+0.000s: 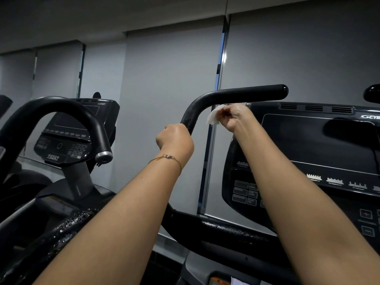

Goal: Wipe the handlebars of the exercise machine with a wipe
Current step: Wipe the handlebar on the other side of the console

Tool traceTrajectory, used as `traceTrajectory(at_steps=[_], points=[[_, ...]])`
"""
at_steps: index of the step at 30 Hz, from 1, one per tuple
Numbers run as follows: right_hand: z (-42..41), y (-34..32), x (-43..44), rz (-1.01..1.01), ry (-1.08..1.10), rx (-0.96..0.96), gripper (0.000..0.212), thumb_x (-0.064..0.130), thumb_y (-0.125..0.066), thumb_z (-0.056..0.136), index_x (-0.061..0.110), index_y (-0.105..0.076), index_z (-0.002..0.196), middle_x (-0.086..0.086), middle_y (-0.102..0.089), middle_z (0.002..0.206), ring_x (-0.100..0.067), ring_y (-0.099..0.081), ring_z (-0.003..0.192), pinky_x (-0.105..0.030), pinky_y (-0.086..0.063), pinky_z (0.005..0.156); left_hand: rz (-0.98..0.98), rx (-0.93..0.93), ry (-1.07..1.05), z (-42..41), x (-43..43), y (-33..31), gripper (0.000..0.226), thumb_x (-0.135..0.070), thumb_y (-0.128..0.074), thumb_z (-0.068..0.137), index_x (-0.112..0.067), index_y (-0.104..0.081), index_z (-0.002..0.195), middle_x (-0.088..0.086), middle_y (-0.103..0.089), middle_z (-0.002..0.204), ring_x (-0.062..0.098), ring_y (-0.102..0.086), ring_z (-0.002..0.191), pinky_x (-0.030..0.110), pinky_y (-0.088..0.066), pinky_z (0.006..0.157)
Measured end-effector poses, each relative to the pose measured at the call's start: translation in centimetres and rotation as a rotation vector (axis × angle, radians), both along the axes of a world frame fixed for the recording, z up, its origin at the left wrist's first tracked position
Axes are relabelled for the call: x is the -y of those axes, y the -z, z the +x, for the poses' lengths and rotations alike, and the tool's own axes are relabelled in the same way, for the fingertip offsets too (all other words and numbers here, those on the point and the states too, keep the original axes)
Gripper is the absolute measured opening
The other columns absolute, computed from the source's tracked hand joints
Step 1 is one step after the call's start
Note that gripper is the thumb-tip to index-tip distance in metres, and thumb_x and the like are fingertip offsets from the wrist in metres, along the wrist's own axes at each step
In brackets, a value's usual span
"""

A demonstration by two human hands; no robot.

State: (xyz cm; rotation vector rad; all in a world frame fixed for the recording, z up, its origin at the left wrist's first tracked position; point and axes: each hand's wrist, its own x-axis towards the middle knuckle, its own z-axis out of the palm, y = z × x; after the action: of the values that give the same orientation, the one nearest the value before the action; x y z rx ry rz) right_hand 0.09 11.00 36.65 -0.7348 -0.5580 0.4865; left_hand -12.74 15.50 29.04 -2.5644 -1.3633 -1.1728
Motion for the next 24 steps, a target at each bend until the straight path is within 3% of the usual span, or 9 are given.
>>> traceTrajectory(at_steps=[3, 6, 9, 12, 15, 17, 20, 22, 24], points=[[-1.5, 0.5, -1.2, -0.103, 0.031, 0.149, 0.028, -0.008, -0.026, 0.092, 0.003, -0.045, 0.075, -0.006, -0.044, 0.055, -0.010, -0.042, 0.039, -0.016, -0.039, 0.036, -0.015, 0.016, 0.003, 0.0, 0.0, 0.0, 0.033, 0.000, -0.047, 0.089, -0.002, -0.050, 0.122, 0.013, -0.055, 0.120, 0.027, -0.058, 0.105, 0.027, -0.040, 0.069], [-3.7, 2.7, -1.8, -0.439, 0.167, 0.573, 0.027, -0.007, -0.037, 0.092, 0.007, -0.045, 0.071, -0.006, -0.047, 0.067, -0.012, -0.049, 0.054, -0.018, -0.045, 0.047, -0.027, 0.022, 0.001, 0.0, 0.1, 0.2, 0.033, -0.001, -0.048, 0.090, -0.002, -0.049, 0.123, 0.014, -0.054, 0.122, 0.029, -0.056, 0.109, 0.029, -0.041, 0.073], [-3.3, 4.1, -0.7, -0.606, 0.154, 0.747, 0.016, -0.002, -0.044, 0.094, -0.005, -0.060, 0.099, -0.010, -0.051, 0.080, -0.016, -0.054, 0.068, -0.019, -0.052, 0.054, -0.008, 0.021, 0.003, -0.1, 0.3, 0.4, 0.034, -0.002, -0.047, 0.091, 0.000, -0.047, 0.125, 0.014, -0.053, 0.121, 0.028, -0.056, 0.108, 0.028, -0.038, 0.070], [-3.0, 3.5, -0.6, -0.482, 0.142, 0.658, 0.020, -0.001, -0.047, 0.094, -0.001, -0.058, 0.111, -0.009, -0.056, 0.085, -0.017, -0.058, 0.074, -0.021, -0.054, 0.058, 0.000, 0.014, 0.004, 0.0, 0.2, 0.4, 0.036, -0.003, -0.049, 0.091, 0.000, -0.045, 0.127, 0.015, -0.051, 0.123, 0.028, -0.055, 0.110, 0.027, -0.039, 0.071], [-3.6, 2.6, -2.2, -0.519, 0.286, 0.713, 0.020, -0.003, -0.042, 0.094, 0.004, -0.054, 0.080, -0.007, -0.050, 0.075, -0.020, -0.054, 0.075, -0.030, -0.052, 0.078, -0.021, 0.010, 0.004, -0.1, 0.1, 0.4, 0.038, -0.005, -0.052, 0.091, -0.001, -0.045, 0.128, 0.014, -0.049, 0.126, 0.030, -0.053, 0.114, 0.028, -0.042, 0.075], [-3.4, 3.5, -2.3, -0.646, 0.345, 0.850, 0.025, -0.002, -0.039, 0.093, 0.006, -0.050, 0.073, -0.008, -0.047, 0.073, -0.022, -0.052, 0.078, -0.033, -0.049, 0.080, -0.033, 0.017, 0.010, -0.2, 0.1, 0.4, 0.037, -0.004, -0.051, 0.091, -0.001, -0.045, 0.128, 0.014, -0.049, 0.126, 0.030, -0.053, 0.114, 0.028, -0.041, 0.074], [-2.3, 4.7, -0.5, -0.653, 0.360, 1.009, 0.022, 0.002, -0.044, 0.094, 0.007, -0.066, 0.095, -0.010, -0.057, 0.083, -0.023, -0.058, 0.081, -0.031, -0.052, 0.080, -0.035, 0.040, 0.024, -0.3, 0.0, 0.4, 0.035, -0.002, -0.048, 0.091, -0.001, -0.046, 0.125, 0.014, -0.052, 0.123, 0.028, -0.055, 0.110, 0.027, -0.040, 0.071], [-1.6, 4.3, 0.7, -0.479, 0.585, 1.091, 0.032, 0.000, -0.042, 0.095, 0.008, -0.060, 0.120, -0.004, -0.055, 0.097, -0.013, -0.055, 0.081, -0.022, -0.052, 0.079, -0.050, 0.062, 0.040, -0.4, 0.0, 0.3, 0.034, -0.001, -0.046, 0.090, -0.001, -0.048, 0.124, 0.014, -0.053, 0.121, 0.028, -0.055, 0.108, 0.027, -0.039, 0.070], [-1.7, 4.0, 0.9, -0.326, 0.708, 1.197, 0.033, 0.006, -0.041, 0.097, 0.012, -0.055, 0.127, -0.002, -0.045, 0.099, -0.005, -0.045, 0.077, -0.010, -0.049, 0.071, -0.068, 0.081, 0.047, -0.5, 0.1, 0.3, 0.033, -0.001, -0.046, 0.090, -0.001, -0.048, 0.124, 0.014, -0.053, 0.121, 0.029, -0.055, 0.109, 0.027, -0.038, 0.071]])
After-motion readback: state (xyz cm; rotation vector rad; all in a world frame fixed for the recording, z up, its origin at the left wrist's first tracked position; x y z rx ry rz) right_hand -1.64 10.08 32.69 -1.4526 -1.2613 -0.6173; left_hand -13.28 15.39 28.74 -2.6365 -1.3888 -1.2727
